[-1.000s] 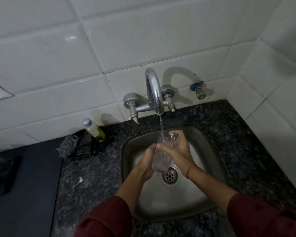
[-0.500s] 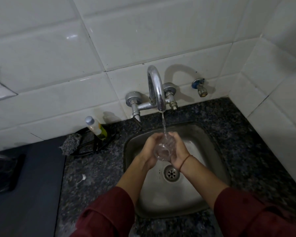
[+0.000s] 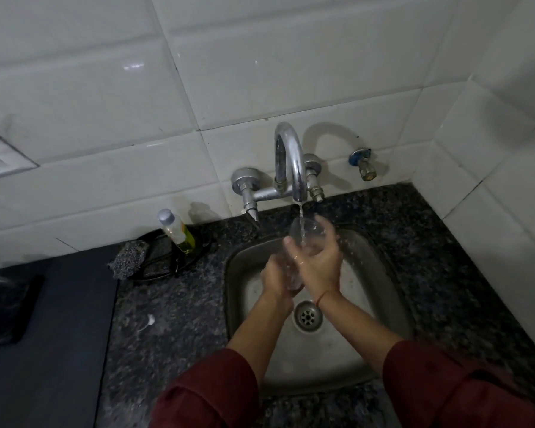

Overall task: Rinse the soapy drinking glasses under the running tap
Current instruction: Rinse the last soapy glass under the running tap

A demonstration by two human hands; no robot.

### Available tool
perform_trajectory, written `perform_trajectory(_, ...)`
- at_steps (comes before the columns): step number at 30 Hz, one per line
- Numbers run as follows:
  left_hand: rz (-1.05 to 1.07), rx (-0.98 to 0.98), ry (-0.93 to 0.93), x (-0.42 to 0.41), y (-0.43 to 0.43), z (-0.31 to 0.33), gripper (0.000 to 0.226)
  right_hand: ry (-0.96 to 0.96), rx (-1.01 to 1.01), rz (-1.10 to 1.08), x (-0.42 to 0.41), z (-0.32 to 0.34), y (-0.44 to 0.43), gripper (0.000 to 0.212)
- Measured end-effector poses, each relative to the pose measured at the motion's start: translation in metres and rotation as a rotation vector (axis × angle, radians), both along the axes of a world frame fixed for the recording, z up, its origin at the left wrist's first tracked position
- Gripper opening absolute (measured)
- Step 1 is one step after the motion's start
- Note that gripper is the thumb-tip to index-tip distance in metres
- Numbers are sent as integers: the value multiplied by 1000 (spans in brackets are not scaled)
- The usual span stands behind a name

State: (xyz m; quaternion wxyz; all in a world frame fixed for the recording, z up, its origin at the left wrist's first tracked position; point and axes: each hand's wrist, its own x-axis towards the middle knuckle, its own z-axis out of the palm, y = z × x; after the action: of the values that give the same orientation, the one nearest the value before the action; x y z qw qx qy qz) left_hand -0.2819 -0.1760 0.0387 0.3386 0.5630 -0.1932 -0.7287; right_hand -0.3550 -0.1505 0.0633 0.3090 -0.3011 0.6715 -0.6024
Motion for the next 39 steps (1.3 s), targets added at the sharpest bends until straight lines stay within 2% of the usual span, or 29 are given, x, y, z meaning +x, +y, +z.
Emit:
perform_trajectory(2,22,-6,4,6,7,-8,39,183,-45,186,9,-7,10,75)
perform_trajectory(4,-1,-23,-37,11,12,-12,39,294,-64,258,9,-12,13,80)
perform_trajectory(6,-85,-51,-102,14,11,-11,39,293,-73,219,4,-15,12,81)
perform_trajectory(9,-60,-150,-203,16,-5,-12,28,331,-15,119,-3,-21,22,81)
perform_trajectory(12,-10,-271,-278,20,-18,-5,32,429,0,253,1,-29,36,81)
perform_trajectory(14,-17,-345,-311,22,-23,4,43,419,-18,300,1,-25,35,81)
perform_trajectory(18,-3,-487,-346,22,-28,16,54,346,17,63,1,-19,28,78)
perform_trajectory(20,12,-515,-360,22,-28,20,57,362,31,123,4,-23,40,78)
perform_trajectory(22,29,-544,-380,22,-29,21,58,376,11,280,8,-27,49,77)
perform_trajectory(24,42,-576,-410,21,-31,23,58,398,-23,337,10,-21,46,77)
perform_trajectory(29,31,-627,-469,23,-40,28,54,321,6,45,6,-14,32,76)
perform_trajectory(32,27,-647,-496,23,-39,27,52,365,50,146,6,-25,48,74)
perform_trajectory(35,40,-684,-500,21,-34,30,53,353,9,236,10,-20,52,76)
perform_trajectory(39,86,-746,-518,22,-32,37,55,358,-26,124,3,-3,33,76)
